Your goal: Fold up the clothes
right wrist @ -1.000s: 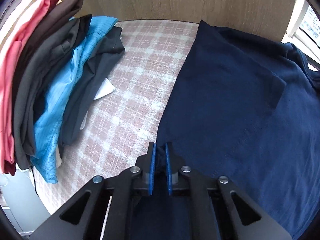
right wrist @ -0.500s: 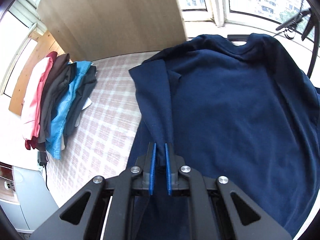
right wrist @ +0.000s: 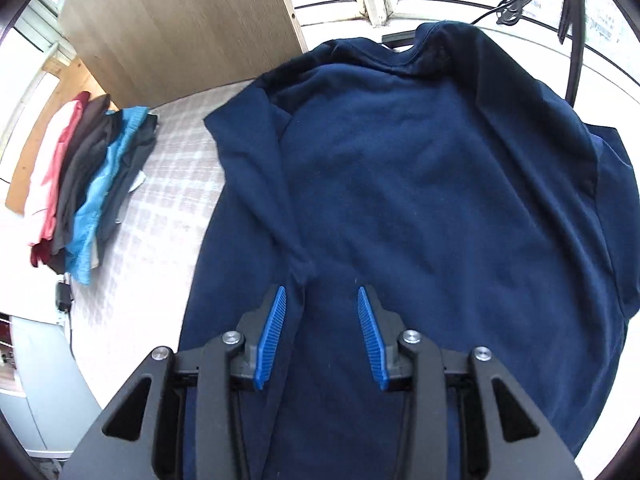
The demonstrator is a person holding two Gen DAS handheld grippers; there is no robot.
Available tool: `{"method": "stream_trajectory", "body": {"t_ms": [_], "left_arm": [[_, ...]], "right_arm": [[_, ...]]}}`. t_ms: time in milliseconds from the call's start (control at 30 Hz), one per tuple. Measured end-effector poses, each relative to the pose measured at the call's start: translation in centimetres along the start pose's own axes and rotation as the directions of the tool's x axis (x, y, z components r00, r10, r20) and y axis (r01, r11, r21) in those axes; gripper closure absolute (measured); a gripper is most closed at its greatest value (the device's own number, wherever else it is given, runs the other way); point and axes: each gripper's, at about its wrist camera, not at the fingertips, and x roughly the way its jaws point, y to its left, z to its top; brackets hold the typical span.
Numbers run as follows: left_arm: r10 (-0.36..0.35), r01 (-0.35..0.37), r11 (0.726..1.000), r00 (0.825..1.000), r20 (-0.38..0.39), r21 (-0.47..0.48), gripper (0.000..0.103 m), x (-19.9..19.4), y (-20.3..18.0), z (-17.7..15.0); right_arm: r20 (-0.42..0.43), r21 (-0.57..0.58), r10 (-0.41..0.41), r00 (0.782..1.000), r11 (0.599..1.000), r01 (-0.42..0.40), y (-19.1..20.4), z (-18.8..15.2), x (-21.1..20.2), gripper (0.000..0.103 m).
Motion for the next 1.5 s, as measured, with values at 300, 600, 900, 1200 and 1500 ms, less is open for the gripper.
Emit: {"method": "stream_trajectory", "body": {"t_ms": [300, 600, 900, 1200, 1500], "left_arm": [[0.140, -0.140, 0.990, 0.987, 0.078, -0.013, 0.077, -2.9, 6.2, -0.2], [0.119, -0.119, 0.973, 0.993, 0.013, 0.200, 0.077, -0.9, 7.8, 1.5], [0.080, -0.080, 0.962, 0.997, 0.010, 0.260, 0.077, -2.3, 9.8, 0.2], [0.010, -0.010, 0.899, 1.000, 0.003, 0.439, 0.077, -3.0, 8.6, 1.0], [-0.108, 0.104, 0.845, 0.994, -0.023, 0.525, 0.077, -2.1, 7.0, 3.3]], "right_arm": [[-0.132, -0.127, 0.209, 0.969, 0.966, -0.226, 2.9, -17.8, -6.7, 0.064], [-0.305, -0.564, 0.123, 0.944, 0.775, -0.284, 18.9, -30.9, -0.6, 0.064], [-0.284, -0.753, -0.095, 0.954, 0.639, -0.161, 22.3, -32.1, 2.5, 0.101], [-0.186, -0.860, -0.182, 0.966, 0.506, -0.070, 24.1, -30.5, -2.9, 0.100], [-0.133, -0.871, -0.203, 0.970, 0.490, -0.017, 25.0, -31.0, -3.9, 0.100]]}}
